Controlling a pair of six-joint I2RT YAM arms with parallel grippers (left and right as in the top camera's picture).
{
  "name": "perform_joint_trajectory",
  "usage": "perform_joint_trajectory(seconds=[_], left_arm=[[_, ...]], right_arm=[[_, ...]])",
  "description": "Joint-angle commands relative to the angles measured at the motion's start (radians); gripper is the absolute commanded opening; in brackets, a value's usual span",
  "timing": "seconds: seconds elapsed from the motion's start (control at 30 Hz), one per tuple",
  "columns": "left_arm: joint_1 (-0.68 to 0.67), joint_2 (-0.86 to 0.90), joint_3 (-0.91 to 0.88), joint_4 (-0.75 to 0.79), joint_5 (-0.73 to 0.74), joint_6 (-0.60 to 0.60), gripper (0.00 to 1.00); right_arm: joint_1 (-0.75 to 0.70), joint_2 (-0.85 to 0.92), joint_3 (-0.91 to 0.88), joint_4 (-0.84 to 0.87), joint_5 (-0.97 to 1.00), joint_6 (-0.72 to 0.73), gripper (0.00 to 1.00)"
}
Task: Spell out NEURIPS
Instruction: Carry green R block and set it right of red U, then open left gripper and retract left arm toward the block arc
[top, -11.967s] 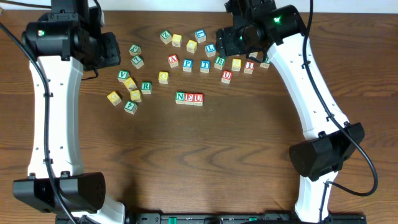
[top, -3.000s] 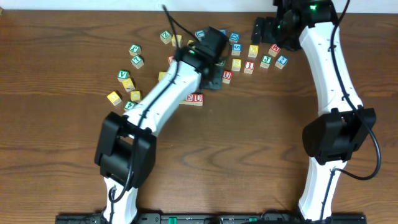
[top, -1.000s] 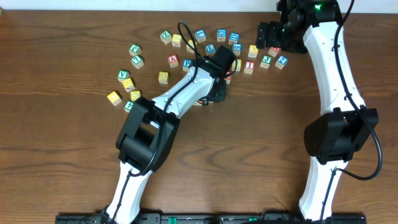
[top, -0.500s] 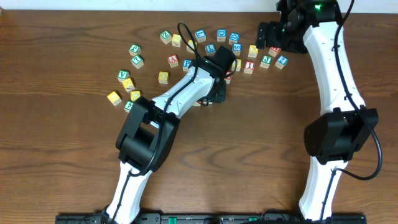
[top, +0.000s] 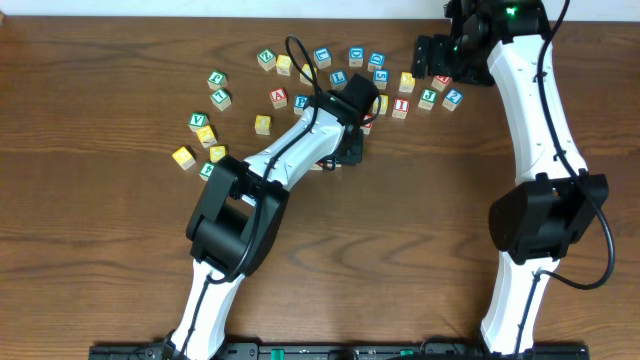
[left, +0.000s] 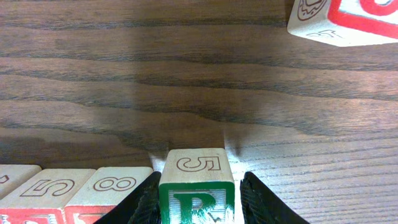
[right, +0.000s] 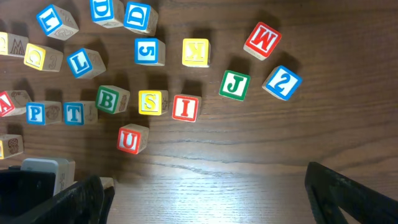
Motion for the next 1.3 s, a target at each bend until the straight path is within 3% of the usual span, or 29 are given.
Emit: perform_joint_trajectory(seconds=[0.0, 0.67, 1.27], left_arm=[[0.014, -0.069, 0.028, -0.006, -0.006, 0.003, 0.4], [0.079, -0.29, 0.028, -0.015, -0.007, 0.07, 0.4], [0.306, -0.423, 0.028, -0.104, -0.006, 0.123, 0.4]], right_arm=[[-0.002, 0.01, 0.016, -0.001, 0.008, -0.01, 0.98], [0.0, 0.01, 0.016, -0.001, 0.008, -0.01, 0.99], [0.041, 0.01, 0.016, 0.006, 0.008, -0.01, 0.98]])
